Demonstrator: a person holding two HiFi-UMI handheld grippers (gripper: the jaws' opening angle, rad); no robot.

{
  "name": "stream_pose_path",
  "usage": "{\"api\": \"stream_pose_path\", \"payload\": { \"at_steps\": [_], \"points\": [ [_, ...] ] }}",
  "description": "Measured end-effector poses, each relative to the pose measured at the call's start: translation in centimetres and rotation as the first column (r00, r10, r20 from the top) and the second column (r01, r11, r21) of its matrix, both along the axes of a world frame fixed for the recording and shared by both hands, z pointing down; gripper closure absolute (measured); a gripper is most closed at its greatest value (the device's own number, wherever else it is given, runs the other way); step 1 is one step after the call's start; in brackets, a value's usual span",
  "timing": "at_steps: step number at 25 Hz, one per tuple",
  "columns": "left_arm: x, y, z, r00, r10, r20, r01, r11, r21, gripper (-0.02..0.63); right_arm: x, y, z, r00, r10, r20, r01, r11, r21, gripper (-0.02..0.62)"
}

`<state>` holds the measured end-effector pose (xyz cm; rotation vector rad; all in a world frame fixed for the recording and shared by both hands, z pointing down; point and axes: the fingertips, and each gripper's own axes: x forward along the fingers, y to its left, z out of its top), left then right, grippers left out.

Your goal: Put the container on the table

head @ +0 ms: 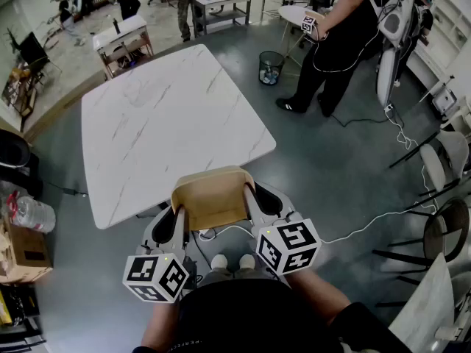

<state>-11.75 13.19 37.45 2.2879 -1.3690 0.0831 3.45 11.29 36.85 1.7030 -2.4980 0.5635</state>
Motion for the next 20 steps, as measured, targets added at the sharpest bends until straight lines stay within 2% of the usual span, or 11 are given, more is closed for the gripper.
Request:
{"api": "stream_pose_path", "payload": {
  "at_steps": [8, 20],
  "points": [
    [1.7, 0.5, 0.7, 1.000, 0.002, 0.006, -0.002, 1.000, 0.001, 0.557, 1.7, 0.5, 0.7, 0.998, 0.004, 0.055, -0.004, 1.000, -0.005, 0.563],
    [5.4, 1.4, 1.3, 0.999, -0.008, 0.048, 0.007, 1.000, 0.016, 0.551, 5.3, 0.3, 1.5, 0.999, -0.019, 0.050, 0.020, 1.000, -0.008, 0.565]
  ]
}}
